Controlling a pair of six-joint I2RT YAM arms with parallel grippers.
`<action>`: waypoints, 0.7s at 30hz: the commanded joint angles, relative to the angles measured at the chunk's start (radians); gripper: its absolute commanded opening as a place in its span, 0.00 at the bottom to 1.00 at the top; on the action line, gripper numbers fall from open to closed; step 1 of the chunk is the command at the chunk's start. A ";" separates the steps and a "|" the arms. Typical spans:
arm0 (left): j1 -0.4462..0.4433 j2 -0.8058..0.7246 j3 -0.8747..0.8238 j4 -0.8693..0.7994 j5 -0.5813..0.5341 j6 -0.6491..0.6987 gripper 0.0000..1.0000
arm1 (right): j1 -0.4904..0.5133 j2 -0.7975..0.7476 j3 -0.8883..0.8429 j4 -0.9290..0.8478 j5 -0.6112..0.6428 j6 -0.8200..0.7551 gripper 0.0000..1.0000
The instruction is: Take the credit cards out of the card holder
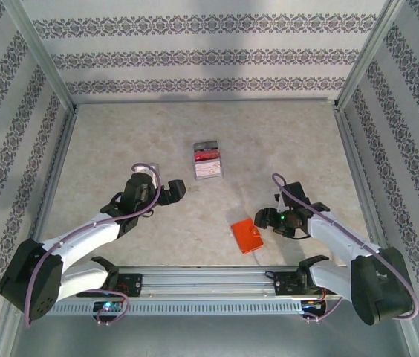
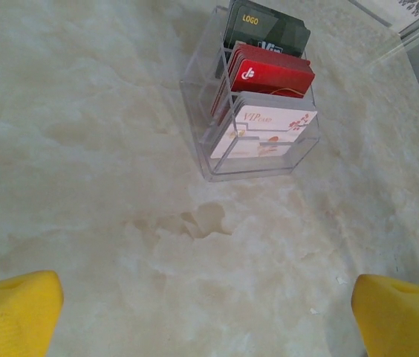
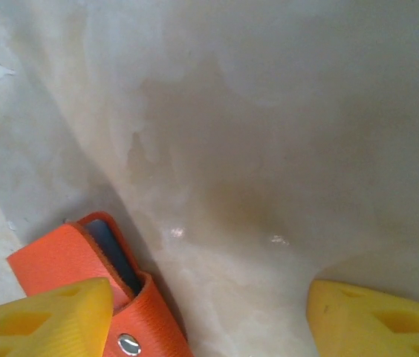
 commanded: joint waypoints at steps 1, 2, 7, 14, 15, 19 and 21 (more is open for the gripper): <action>-0.013 -0.023 0.011 -0.007 -0.031 0.027 1.00 | 0.061 0.057 -0.010 0.102 -0.124 0.004 0.65; -0.013 -0.026 0.013 -0.013 -0.037 0.030 1.00 | 0.067 0.059 -0.006 0.101 -0.130 0.004 0.64; -0.014 -0.036 0.013 -0.017 -0.048 0.042 1.00 | 0.088 0.036 0.011 0.083 -0.170 0.004 0.58; -0.013 -0.033 0.020 -0.027 -0.055 0.051 1.00 | 0.101 -0.040 0.016 0.059 -0.168 0.021 0.56; -0.013 -0.032 0.019 -0.025 -0.055 0.053 1.00 | 0.103 -0.042 0.015 0.059 -0.165 0.022 0.56; -0.013 -0.026 0.027 -0.026 -0.052 0.054 1.00 | 0.103 -0.025 0.021 0.033 -0.132 -0.002 0.56; -0.013 -0.024 0.029 -0.026 -0.050 0.053 1.00 | 0.103 -0.009 0.021 0.028 -0.121 -0.011 0.56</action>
